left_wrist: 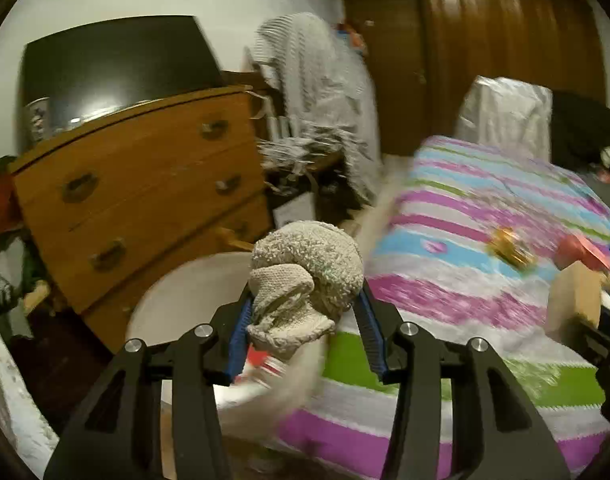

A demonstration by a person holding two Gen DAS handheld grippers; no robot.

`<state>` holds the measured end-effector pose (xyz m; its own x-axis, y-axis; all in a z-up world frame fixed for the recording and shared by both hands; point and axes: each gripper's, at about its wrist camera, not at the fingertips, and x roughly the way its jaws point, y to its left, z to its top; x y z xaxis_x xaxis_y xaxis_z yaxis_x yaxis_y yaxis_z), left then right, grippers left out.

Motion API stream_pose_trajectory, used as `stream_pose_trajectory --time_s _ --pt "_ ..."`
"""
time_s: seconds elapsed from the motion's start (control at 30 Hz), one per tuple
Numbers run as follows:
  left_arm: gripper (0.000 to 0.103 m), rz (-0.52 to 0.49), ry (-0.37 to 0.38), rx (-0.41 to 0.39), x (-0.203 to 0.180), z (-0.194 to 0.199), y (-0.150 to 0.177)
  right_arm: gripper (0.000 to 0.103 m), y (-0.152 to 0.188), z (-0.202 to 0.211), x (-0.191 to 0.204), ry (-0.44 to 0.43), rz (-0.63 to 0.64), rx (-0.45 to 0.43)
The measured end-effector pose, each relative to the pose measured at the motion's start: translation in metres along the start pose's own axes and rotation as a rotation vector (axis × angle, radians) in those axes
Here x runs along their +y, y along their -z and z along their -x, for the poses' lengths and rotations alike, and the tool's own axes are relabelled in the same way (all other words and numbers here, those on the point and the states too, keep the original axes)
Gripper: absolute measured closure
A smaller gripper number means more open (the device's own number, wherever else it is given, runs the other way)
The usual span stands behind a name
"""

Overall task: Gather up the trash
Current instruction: 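Carry the sponge block and towel over the white bucket with both tools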

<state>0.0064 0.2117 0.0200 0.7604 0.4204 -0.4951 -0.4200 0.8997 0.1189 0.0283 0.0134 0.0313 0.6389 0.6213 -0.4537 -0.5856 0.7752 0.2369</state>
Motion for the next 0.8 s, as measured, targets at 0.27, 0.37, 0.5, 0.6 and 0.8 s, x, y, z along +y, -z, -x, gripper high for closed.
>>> stream_pose_trajectory --time_s 0.27,0.37,0.5,0.6,0.8 --pt "0.058 0.044 -0.131 -0.016 0.064 -0.013 -0.019 0.062 -0.07 -0.062 0.076 -0.109 0.071 0.051" --pt "0.057 0.066 -0.166 -0.012 0.085 -0.018 -0.022 0.062 -0.086 -0.085 0.101 -0.141 0.096 0.081" --pt "0.057 0.084 -0.204 0.004 0.108 -0.03 -0.023 0.062 -0.1 -0.118 0.137 -0.168 0.147 0.124" --pt "0.057 0.086 -0.226 0.015 0.121 -0.037 -0.023 0.061 -0.105 -0.144 0.159 -0.183 0.179 0.162" --pt "0.057 0.092 -0.246 0.034 0.138 -0.05 -0.02 0.061 -0.11 -0.181 0.191 -0.182 0.239 0.203"
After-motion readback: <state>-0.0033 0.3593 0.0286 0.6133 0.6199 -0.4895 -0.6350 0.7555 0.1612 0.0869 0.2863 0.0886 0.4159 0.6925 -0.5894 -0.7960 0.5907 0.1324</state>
